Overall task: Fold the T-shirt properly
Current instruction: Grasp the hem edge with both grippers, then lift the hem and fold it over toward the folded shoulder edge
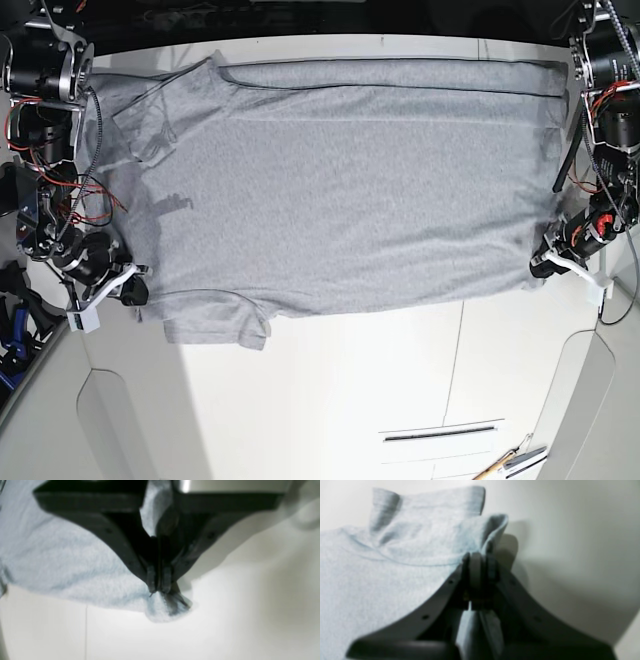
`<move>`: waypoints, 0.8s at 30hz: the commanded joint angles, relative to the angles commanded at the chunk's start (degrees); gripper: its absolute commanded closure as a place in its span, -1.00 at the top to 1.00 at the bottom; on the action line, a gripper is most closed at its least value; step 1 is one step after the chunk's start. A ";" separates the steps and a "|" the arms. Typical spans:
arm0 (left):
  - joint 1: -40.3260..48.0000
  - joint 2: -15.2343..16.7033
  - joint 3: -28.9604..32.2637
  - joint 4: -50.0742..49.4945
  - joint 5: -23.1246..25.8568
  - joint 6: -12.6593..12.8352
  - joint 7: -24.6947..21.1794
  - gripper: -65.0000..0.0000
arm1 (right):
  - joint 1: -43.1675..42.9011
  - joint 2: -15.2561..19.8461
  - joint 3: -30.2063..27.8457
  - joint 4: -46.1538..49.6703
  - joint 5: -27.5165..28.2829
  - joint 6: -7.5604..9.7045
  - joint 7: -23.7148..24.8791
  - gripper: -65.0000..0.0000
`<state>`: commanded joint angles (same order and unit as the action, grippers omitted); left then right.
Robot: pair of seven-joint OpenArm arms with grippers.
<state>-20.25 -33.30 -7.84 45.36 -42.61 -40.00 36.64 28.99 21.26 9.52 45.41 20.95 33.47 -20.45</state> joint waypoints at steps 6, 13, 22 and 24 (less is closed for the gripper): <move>0.48 -3.41 0.00 7.93 -6.69 0.00 11.13 -1.00 | -0.33 2.78 0.00 6.21 2.54 0.02 -6.86 -1.00; 5.46 -8.76 0.00 17.64 -13.14 0.00 16.44 -1.00 | -1.99 6.86 0.37 12.09 13.86 0.24 -17.81 -1.00; 13.14 -9.42 0.00 21.51 -13.94 0.00 17.59 -1.00 | -14.75 7.50 8.90 20.39 16.02 0.39 -18.18 -1.00; 14.71 -9.40 0.00 21.51 -13.97 0.00 17.00 -1.00 | -17.53 7.45 10.64 20.55 17.16 0.39 -17.84 -1.00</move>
<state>-5.54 -42.70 -7.84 66.87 -56.58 -40.00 53.65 11.46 28.71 20.16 65.95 38.11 33.87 -38.28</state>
